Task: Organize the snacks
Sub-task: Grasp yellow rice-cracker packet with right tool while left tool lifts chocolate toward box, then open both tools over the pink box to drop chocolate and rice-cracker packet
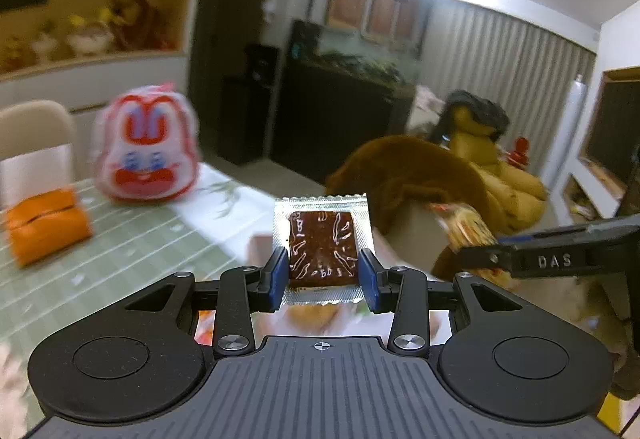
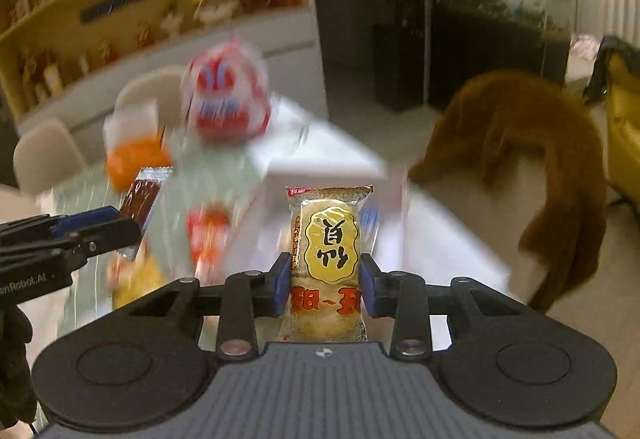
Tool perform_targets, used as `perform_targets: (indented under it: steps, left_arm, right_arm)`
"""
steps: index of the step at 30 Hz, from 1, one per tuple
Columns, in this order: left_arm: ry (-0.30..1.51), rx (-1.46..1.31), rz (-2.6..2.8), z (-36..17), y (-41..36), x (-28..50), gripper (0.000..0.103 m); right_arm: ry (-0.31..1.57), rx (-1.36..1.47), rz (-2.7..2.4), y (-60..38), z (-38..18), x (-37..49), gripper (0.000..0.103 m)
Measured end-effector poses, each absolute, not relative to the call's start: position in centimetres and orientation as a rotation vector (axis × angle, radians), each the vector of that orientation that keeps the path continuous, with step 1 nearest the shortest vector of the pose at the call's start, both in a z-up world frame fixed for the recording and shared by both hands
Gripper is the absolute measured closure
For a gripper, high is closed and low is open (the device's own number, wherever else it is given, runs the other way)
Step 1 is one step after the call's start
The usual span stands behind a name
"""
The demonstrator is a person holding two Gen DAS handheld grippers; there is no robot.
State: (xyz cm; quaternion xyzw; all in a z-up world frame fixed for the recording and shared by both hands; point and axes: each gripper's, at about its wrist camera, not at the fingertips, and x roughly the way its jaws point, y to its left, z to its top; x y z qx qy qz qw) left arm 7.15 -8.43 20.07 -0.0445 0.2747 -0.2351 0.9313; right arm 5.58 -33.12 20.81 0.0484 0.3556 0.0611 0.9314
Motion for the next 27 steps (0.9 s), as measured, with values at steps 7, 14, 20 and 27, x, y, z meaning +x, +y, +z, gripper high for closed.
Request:
perform_targets:
  steps: [7,14,20,27]
  left_arm:
    - [0.776,-0.215,-0.578,15.2,-12.7,19.5,0.060]
    - [0.940,-0.273,-0.605,9.5,-11.8,23.8,0.061]
    - [0.851,-0.369,-0.394,9.5,-4.4,21.5,0.061]
    - [0.916,-0.386,-0.274,7.0,-1.6,15.6,0.061]
  right_arm:
    - [0.848,0.166,0.036,-35.3,17.2,16.6,0.063]
    - [0.916,0.142,-0.005,-34.8,12.7,17.4,0.046]
    - [0.886,0.124,0.062,-33.1,11.1,12.0,0.046]
    - [0.910,0.148,0.130,-29.9,7.4,6.7,0.053]
